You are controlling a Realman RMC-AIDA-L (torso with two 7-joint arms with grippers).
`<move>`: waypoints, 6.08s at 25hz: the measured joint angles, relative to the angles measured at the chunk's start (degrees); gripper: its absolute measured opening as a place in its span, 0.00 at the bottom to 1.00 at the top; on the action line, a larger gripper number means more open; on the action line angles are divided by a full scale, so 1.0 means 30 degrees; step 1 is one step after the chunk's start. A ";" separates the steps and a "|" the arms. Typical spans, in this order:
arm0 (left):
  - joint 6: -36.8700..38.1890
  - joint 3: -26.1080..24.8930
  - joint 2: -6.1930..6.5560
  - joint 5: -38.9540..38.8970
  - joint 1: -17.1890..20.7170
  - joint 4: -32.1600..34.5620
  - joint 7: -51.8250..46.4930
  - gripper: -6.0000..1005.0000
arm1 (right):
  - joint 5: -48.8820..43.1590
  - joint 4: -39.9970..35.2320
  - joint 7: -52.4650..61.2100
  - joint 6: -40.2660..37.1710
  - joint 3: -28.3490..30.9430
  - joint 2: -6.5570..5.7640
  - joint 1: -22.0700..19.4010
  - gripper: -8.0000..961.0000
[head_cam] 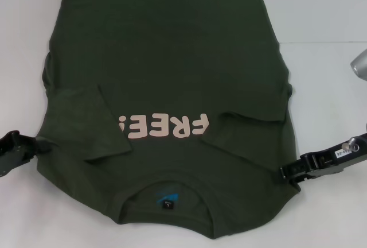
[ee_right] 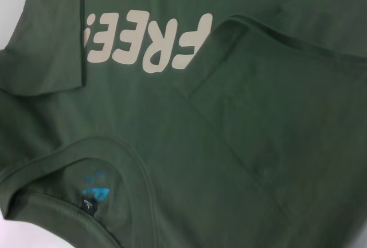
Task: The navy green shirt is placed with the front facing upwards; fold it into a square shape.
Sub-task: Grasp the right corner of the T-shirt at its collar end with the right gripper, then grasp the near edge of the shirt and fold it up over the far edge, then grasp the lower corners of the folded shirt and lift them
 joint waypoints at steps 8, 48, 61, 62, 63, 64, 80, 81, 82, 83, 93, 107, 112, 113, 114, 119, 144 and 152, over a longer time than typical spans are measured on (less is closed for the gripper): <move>0.0063 0.0000 0.0016 -0.0010 -0.0024 -0.0001 0.0000 0.04 | -0.0036 0.0000 0.0077 -0.0053 -0.0074 0.0080 0.0087 0.53; 0.7247 0.0764 0.0068 0.2218 0.1679 0.2273 0.2415 0.04 | 0.0338 -0.1013 -0.1228 -0.5553 0.0593 -0.1172 -0.2539 0.05; 0.0381 0.1739 0.0746 0.2199 -0.2906 -0.0208 -0.0704 0.04 | 0.2484 -0.0718 -0.0308 -0.0679 0.6539 -0.1237 -0.1213 0.05; -0.0270 0.1823 0.0790 0.2168 -0.3248 -0.0432 -0.0815 0.04 | 0.2852 -0.0630 -0.0347 -0.0082 0.6435 -0.1160 -0.1093 0.05; -0.1171 0.1886 0.0807 0.2152 -0.3677 -0.0696 -0.0942 0.04 | 0.3078 -0.0546 -0.0417 0.0527 0.6338 -0.1078 -0.0933 0.05; -0.1723 0.1919 0.0809 0.2147 -0.3973 -0.0870 -0.1010 0.04 | 0.3196 -0.0503 -0.0503 0.1107 0.6272 -0.0978 -0.0788 0.05; -1.1601 0.4519 -0.0240 0.2101 -0.6325 -0.2112 -0.1833 0.04 | 0.3378 0.0388 -0.1929 1.2785 0.2477 0.0804 0.1186 0.06; -1.1896 0.4763 -0.0250 0.2102 -0.6372 -0.2171 -0.1856 0.04 | 0.3356 0.0604 -0.1956 1.3267 0.2343 0.0817 0.1391 0.06; -1.2240 0.5069 -0.0254 0.2103 -0.6441 -0.2249 -0.1889 0.04 | 0.3339 0.0881 -0.1983 1.3828 0.2094 0.0828 0.1617 0.06; -1.2430 0.5255 -0.0254 0.2109 -0.6494 -0.2300 -0.1906 0.04 | 0.3326 0.1122 -0.1989 1.4336 0.1790 0.0834 0.1842 0.06; -1.4079 0.5797 -0.0252 0.2103 -0.6861 -0.2785 -0.2147 0.04 | 0.3388 0.2048 -0.1924 1.6651 0.0320 0.0888 0.3181 0.07; -1.5023 0.5885 -0.0315 0.2071 -0.7345 -0.3013 -0.2100 0.04 | 0.3427 0.2091 -0.1932 1.7468 0.0278 0.0902 0.3438 0.07; -1.5110 0.5890 -0.0408 0.2072 -0.7359 -0.3019 -0.2122 0.04 | 0.3410 0.2183 -0.1933 1.7495 0.0200 0.0902 0.3540 0.07; -1.5112 0.5891 -0.0439 0.2073 -0.7370 -0.3020 -0.2083 0.04 | 0.3402 0.2224 -0.1931 1.7496 0.0195 0.0901 0.3564 0.07; -1.5112 0.5896 -0.0449 0.2083 -0.7378 -0.3021 -0.2081 0.04 | 0.3376 0.2286 -0.1906 1.7474 0.0189 0.0892 0.3600 0.07; -1.5145 0.5924 -0.0548 0.2118 -0.7414 -0.3081 -0.2140 0.04 | 0.3118 0.3253 -0.1310 1.7061 -0.0567 0.0414 0.4069 0.08; -0.9097 0.5680 -0.0506 -0.5788 -0.1222 -0.0634 0.6399 0.73 | 1.1918 0.0126 -0.4241 0.6210 0.1136 -0.0033 -0.3160 0.72; -0.9564 0.5907 -0.0721 -0.5383 -0.0841 -0.1652 0.7991 0.76 | 1.3558 0.0694 -0.5706 0.3697 0.2745 0.0108 -0.4838 0.71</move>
